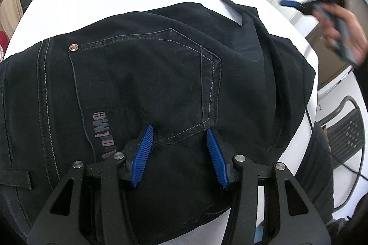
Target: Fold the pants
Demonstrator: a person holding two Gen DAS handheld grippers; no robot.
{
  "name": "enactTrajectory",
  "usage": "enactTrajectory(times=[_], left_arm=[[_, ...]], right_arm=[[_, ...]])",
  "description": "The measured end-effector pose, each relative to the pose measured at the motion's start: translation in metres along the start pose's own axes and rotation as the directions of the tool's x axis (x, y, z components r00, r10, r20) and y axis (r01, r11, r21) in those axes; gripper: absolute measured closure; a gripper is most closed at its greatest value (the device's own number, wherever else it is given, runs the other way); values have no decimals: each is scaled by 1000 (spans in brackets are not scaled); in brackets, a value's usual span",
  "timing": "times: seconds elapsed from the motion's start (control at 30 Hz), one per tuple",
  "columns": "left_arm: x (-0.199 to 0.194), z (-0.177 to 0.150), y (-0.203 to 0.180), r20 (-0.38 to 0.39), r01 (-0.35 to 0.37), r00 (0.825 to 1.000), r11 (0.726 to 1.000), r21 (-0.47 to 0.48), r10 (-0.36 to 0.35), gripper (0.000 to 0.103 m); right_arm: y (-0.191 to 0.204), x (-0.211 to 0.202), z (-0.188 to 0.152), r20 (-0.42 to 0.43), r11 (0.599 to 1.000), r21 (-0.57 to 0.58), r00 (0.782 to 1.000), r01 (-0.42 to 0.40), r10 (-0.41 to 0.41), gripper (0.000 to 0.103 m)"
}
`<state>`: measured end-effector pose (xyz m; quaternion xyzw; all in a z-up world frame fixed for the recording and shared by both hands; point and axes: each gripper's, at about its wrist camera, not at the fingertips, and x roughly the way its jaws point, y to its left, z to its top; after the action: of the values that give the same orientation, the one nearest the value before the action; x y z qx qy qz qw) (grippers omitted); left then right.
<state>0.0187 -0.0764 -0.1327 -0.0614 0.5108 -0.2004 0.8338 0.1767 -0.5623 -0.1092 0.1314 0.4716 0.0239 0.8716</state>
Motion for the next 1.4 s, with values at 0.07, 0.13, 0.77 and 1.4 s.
enactTrajectory(times=[0.07,0.13,0.77,1.4], left_arm=[[0,1,1,-2,8,1000,1000,-7,-8,56],[-1,1,4,-5,17,1000,1000,-14,-17,56],[1,7,4,-16,17,1000,1000,-20,-17,56],[3,22,-5,-50,-9,999,999,-51,6,56]], right_arm=[[8,38,19,-46,999,-13,998,43,-43,34],[14,67,30,-85,995,-27,992,96,-98,34],[-108,36,15,63,966,259,998,14,-31,97],[-303,-39,-193,434,460,772,893,-439,123,30]])
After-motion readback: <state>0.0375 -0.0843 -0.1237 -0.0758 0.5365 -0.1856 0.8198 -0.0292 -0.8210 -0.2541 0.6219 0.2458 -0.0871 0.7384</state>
